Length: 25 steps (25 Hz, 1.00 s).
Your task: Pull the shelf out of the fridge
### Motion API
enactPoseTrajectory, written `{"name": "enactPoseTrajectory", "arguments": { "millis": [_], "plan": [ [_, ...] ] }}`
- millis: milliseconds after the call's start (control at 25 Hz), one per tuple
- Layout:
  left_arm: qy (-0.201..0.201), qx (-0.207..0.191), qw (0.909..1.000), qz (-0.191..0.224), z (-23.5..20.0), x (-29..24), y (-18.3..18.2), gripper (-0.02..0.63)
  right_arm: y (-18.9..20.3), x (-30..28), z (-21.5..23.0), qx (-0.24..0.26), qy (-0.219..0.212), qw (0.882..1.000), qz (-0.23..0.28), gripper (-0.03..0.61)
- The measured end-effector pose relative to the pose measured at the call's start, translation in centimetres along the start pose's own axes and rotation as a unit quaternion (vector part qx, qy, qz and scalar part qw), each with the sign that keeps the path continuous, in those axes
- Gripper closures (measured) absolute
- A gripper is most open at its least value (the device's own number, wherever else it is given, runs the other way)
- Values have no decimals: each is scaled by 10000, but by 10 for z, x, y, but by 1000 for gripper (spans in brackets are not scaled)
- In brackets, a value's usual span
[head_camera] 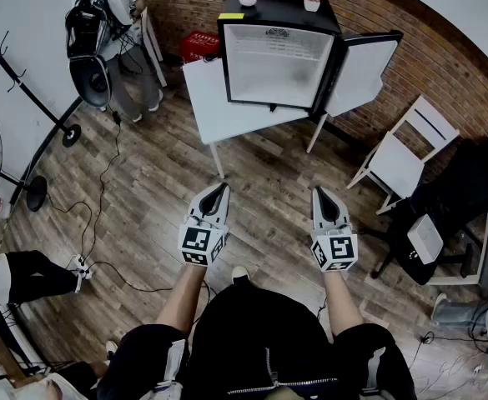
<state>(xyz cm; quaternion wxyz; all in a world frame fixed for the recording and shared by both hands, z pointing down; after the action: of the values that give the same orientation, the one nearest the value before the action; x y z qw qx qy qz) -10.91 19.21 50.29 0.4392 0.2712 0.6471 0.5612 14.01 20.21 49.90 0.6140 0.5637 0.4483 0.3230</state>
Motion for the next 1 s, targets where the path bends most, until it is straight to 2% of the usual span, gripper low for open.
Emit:
{"name": "enactPoseTrajectory", "arguments": {
  "millis": [400, 1000],
  "plan": [
    [84, 23, 9999, -86, -8, -8, 8, 591, 12, -10, -7, -44, 31, 9997, -258, 574],
    [420, -73, 9991, -81, -34, -34, 7, 591, 5, -38, -11, -197, 285, 9992, -173, 574]
  ]
}}
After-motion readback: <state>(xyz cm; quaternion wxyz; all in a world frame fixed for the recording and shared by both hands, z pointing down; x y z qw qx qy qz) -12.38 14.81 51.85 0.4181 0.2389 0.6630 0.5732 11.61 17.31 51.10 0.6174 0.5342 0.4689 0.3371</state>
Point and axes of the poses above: the fingertips, and each gripper's own axes: x backward along the fingers, z to its right, y out of its underside, the point moved 3 cm from there along x, backward along the fingers, and after that the axes turned 11 degrees about -z, right-handed, at the moved point
